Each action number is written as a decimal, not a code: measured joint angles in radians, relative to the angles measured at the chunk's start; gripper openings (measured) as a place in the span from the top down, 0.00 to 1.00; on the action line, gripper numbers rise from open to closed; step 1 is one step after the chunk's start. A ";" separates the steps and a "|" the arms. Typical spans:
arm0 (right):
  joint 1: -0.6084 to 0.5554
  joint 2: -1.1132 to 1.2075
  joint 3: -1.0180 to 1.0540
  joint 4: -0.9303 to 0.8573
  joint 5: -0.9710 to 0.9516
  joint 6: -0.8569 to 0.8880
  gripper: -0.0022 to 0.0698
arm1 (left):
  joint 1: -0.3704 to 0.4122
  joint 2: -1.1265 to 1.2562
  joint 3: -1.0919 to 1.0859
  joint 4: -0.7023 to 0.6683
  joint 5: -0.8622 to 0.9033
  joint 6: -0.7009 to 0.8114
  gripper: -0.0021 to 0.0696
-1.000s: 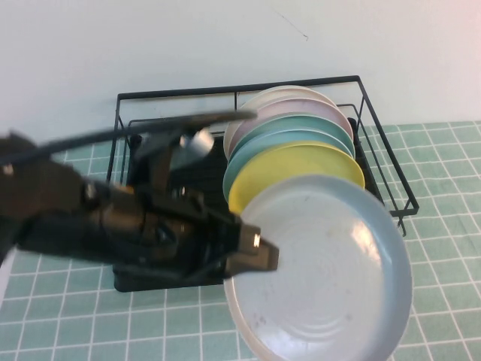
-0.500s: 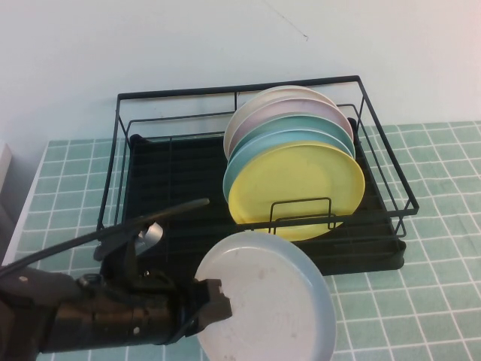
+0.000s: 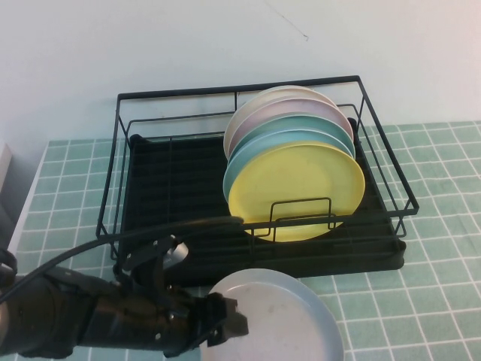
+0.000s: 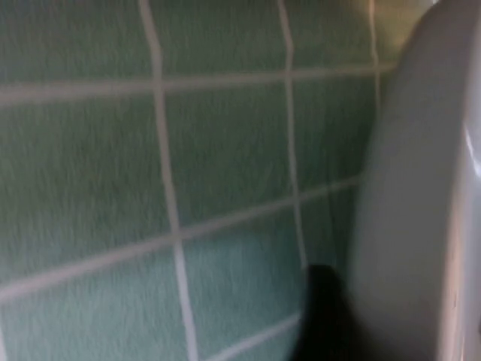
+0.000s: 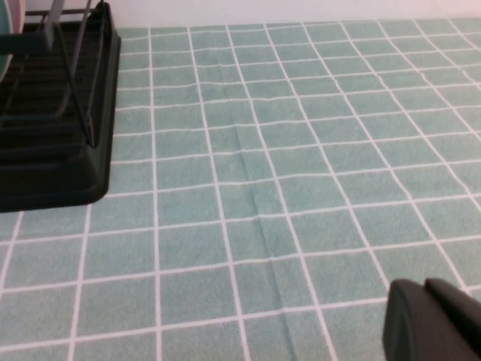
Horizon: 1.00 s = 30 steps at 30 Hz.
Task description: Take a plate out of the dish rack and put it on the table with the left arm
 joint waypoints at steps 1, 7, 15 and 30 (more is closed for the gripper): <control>0.000 0.000 0.000 0.000 0.000 0.000 0.97 | 0.000 0.000 -0.010 0.000 -0.011 0.006 0.40; 0.000 0.000 0.000 0.000 0.000 0.000 0.97 | 0.000 -0.020 -0.061 0.049 -0.064 0.036 0.13; 0.000 0.000 0.000 0.000 0.000 0.000 0.97 | 0.000 -0.168 -0.074 0.256 -0.223 -0.006 0.11; 0.000 0.000 0.000 0.000 0.000 0.000 0.97 | 0.000 -0.739 -0.074 0.558 -0.073 -0.003 0.87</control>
